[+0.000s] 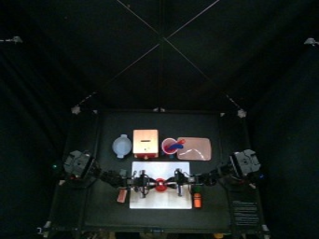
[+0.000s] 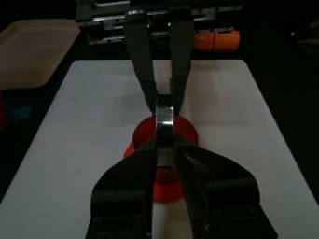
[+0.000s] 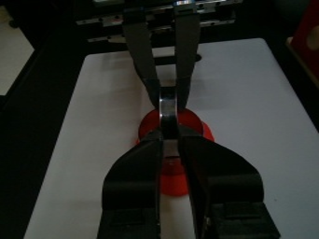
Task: Get the cutter from the drawer then cut the dough then place the extra dough in the bowl
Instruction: Cut the dough
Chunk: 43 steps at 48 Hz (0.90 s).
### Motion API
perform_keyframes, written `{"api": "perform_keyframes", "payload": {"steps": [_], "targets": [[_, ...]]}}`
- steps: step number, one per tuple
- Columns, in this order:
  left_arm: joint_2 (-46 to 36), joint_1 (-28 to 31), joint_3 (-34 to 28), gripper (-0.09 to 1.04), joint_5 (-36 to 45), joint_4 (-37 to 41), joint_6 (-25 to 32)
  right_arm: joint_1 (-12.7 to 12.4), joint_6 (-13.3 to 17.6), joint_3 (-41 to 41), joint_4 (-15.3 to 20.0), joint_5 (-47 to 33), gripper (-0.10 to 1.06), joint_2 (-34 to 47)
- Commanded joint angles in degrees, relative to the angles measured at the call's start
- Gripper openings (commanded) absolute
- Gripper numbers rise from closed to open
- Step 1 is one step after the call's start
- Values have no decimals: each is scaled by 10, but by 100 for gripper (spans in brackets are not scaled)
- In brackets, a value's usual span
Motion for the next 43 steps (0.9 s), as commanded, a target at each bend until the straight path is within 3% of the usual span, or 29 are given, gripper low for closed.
{"api": "perform_keyframes", "payload": {"steps": [1,29,43], "targets": [[-1,-2,-10,61,7,3,-1,-1,4,-2,4,22,48,6],[34,-2,-18,61,61,-18,-4,17,10,-10,72,66,48,69],[44,-8,-12,61,62,-37,-4,17,3,-15,87,67,48,72]]}}
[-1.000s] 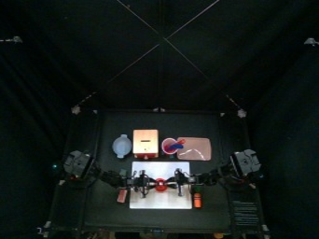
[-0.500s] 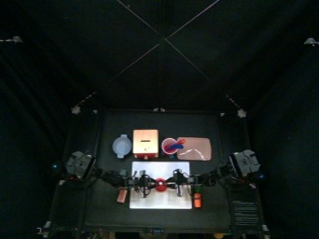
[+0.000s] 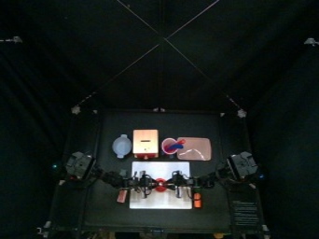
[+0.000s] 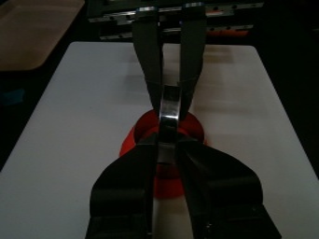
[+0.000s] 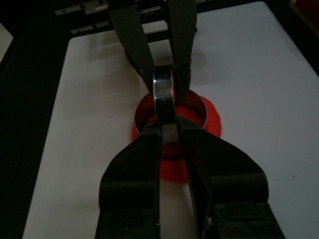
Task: Get the cutter from the drawer then cut the dough then place the extra dough in the bowl
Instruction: Cut the dough
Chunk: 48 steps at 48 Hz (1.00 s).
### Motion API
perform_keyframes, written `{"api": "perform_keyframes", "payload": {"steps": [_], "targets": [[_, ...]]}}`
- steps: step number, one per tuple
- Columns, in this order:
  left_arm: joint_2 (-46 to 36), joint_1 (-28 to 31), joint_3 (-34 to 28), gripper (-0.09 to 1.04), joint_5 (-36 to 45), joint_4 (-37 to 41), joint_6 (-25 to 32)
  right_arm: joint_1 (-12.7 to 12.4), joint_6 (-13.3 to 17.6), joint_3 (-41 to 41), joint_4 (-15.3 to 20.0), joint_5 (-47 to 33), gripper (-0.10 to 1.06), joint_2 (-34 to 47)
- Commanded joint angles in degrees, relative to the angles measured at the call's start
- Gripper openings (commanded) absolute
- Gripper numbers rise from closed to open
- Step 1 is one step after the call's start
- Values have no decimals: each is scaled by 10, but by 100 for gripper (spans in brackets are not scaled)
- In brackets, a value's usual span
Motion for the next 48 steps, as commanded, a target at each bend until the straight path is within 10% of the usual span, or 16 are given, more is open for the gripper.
{"api": "perform_keyframes", "payload": {"steps": [1,48], "targets": [[8,-1,6,61,15,-5,-2,-6,2,3,9,33,48,30],[-47,4,-4,65,40,8,27,-7,2,-6,11,81,52,-48]]}}
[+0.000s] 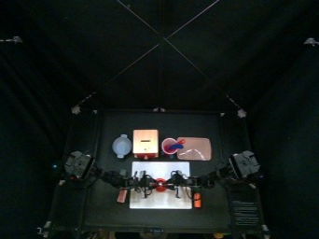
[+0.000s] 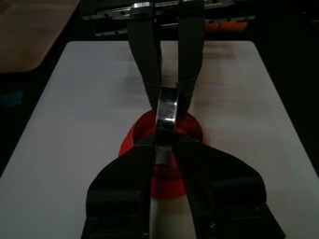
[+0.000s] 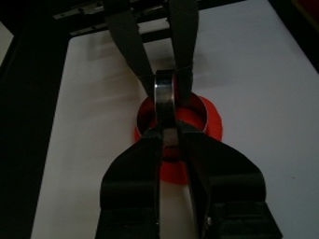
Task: Get the cutter from the drawer then cut the dough then place the extra dough in the bowl
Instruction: Cut the dough
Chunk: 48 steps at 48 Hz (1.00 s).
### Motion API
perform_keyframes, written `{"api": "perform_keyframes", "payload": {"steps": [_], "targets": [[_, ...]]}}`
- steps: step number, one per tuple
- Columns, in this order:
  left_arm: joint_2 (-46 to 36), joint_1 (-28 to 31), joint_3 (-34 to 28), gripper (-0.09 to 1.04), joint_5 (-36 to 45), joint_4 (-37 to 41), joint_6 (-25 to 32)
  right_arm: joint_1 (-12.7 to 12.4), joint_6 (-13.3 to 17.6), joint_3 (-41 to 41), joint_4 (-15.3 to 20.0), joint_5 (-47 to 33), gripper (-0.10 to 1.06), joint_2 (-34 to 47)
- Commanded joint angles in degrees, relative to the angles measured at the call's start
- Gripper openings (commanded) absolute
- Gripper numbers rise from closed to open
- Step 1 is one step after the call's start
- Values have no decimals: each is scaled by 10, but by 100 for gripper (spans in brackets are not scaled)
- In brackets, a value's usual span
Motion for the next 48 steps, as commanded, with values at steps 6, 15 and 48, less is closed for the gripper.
{"api": "perform_keyframes", "payload": {"steps": [6,15,48], "targets": [[-32,3,-5,68,11,9,13,-5,4,0,2,54,61,-32],[-37,4,-11,76,11,29,19,-5,4,-13,1,60,78,-41],[-105,10,9,80,11,50,43,-42,4,-47,-61,76,82,-73]]}}
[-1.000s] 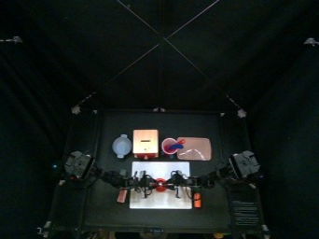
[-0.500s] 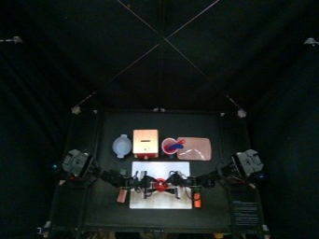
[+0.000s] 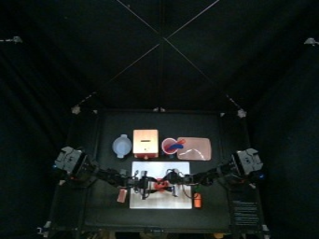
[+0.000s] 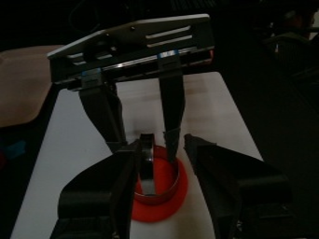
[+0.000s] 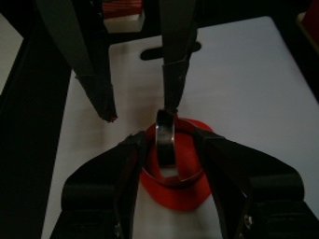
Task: Get the cutter from the drawer then cut the dough then place the extra dough in the bowl
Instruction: Cut the dough
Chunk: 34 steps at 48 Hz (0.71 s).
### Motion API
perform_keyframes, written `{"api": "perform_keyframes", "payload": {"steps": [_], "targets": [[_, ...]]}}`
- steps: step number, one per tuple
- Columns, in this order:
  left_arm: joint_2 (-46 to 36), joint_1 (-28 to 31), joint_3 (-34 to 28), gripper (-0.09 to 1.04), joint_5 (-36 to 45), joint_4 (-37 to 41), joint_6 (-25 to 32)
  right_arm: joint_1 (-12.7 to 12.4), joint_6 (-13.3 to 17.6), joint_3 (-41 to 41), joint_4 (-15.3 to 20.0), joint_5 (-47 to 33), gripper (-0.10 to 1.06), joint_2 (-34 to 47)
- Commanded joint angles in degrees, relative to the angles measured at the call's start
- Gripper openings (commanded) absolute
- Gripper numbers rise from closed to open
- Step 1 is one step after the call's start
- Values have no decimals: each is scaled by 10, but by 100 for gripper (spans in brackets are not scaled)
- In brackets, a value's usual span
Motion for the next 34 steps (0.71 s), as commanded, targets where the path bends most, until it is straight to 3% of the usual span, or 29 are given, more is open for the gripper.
{"api": "perform_keyframes", "payload": {"steps": [1,11,23,34], "targets": [[-23,2,4,80,-3,-6,4,-6,1,-4,-8,9,82,-37],[-25,2,25,74,-3,-9,4,-12,5,-15,-15,83,82,-68],[5,6,28,58,-10,-25,6,-33,3,-57,-18,236,82,-92],[41,14,22,52,-10,-30,7,-42,9,-103,-50,342,82,-94]]}}
